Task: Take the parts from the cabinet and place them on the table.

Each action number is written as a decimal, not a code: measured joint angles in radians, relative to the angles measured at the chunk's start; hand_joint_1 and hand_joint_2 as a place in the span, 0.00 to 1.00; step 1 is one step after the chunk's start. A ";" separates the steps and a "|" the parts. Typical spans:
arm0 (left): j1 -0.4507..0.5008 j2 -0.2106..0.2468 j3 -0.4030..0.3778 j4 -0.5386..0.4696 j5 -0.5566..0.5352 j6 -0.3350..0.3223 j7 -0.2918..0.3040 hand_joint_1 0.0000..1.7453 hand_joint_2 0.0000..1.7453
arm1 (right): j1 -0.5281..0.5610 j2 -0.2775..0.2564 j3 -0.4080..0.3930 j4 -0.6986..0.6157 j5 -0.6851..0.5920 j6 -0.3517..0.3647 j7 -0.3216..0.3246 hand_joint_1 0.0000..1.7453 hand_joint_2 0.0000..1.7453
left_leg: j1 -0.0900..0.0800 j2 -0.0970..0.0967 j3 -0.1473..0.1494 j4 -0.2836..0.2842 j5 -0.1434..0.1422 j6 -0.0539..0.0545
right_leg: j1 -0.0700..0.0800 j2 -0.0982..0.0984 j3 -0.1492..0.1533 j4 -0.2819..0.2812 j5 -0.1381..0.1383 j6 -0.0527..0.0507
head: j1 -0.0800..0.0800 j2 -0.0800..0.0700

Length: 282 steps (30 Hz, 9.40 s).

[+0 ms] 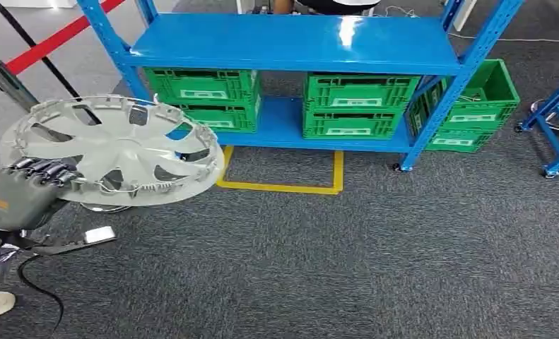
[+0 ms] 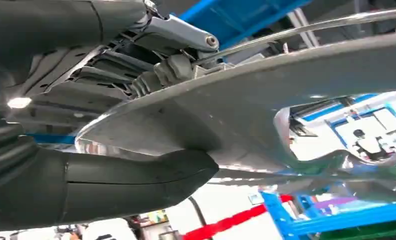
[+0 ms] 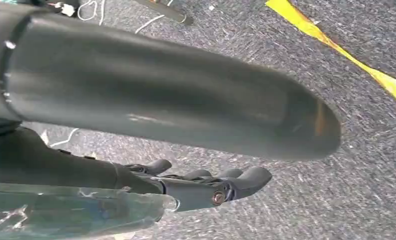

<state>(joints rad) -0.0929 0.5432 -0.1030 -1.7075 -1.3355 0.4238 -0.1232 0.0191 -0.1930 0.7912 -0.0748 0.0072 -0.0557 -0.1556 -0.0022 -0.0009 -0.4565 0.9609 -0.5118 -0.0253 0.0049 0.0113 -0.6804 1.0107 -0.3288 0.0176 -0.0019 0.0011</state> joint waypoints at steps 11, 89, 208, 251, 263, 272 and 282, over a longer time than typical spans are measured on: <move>0.000 -0.001 0.000 0.000 0.001 -0.002 -0.002 1.00 1.00 | 0.001 0.000 0.011 -0.001 0.000 0.001 0.000 0.00 0.00 | 0.004 0.007 -0.175 0.007 0.151 0.031 | -0.007 -0.004 0.033 0.264 -0.115 0.035 | 0.003 0.000; 0.038 0.003 0.020 -0.004 0.051 -0.058 0.006 1.00 1.00 | 0.016 0.010 0.043 -0.004 0.023 -0.050 -0.012 0.00 0.00 | -0.001 -0.001 -0.177 0.003 0.164 0.014 | 0.008 -0.006 0.101 -0.008 -0.109 -0.001 | -0.003 -0.001; 0.052 0.023 0.110 0.080 0.095 -0.166 -0.018 1.00 1.00 | 0.011 0.053 0.098 -0.013 0.113 -0.077 0.006 0.00 0.00 | 0.010 -0.034 -0.219 0.124 0.063 -0.015 | -0.011 0.021 0.118 0.013 -0.137 -0.010 | -0.030 0.000; 0.006 0.006 0.100 0.106 0.085 -0.214 -0.011 1.00 1.00 | 0.004 0.042 0.106 -0.014 0.126 -0.070 0.012 0.00 0.00 | -0.001 0.046 -0.153 0.033 0.103 0.006 | 0.011 -0.149 0.138 0.005 -0.155 0.013 | -0.022 0.000; -0.003 -0.002 0.065 0.111 0.044 -0.210 -0.015 1.00 1.00 | 0.002 0.041 0.113 -0.016 0.130 -0.069 0.000 0.00 0.00 | 0.008 -0.097 -0.159 0.040 0.111 0.013 | -0.010 0.046 0.113 0.017 -0.141 0.024 | -0.013 0.000; -0.018 0.010 0.013 0.116 0.024 -0.195 -0.040 1.00 1.00 | 0.008 0.037 0.113 -0.017 0.124 -0.070 -0.020 0.00 0.00 | 0.009 -0.014 -0.299 0.330 -0.030 -0.019 | -0.006 -0.005 0.107 0.008 -0.127 -0.013 | -0.021 -0.001; -0.032 0.034 -0.031 0.118 0.024 -0.172 -0.073 1.00 1.00 | 0.007 0.031 0.114 -0.018 0.127 -0.067 -0.030 0.00 0.00 | 0.007 0.000 -0.137 0.027 0.097 -0.015 | 0.006 -0.021 0.102 0.009 -0.134 -0.033 | -0.018 0.000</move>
<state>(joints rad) -0.1248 0.5776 -0.1343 -1.5896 -1.3115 0.2522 -0.1961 0.0257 -0.1621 0.9049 -0.0927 0.1343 -0.1228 -0.1858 0.0050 -0.0013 -0.5932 0.9875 -0.4149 -0.0406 0.0104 -0.0096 -0.5785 1.0198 -0.4625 -0.0151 -0.0198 0.0008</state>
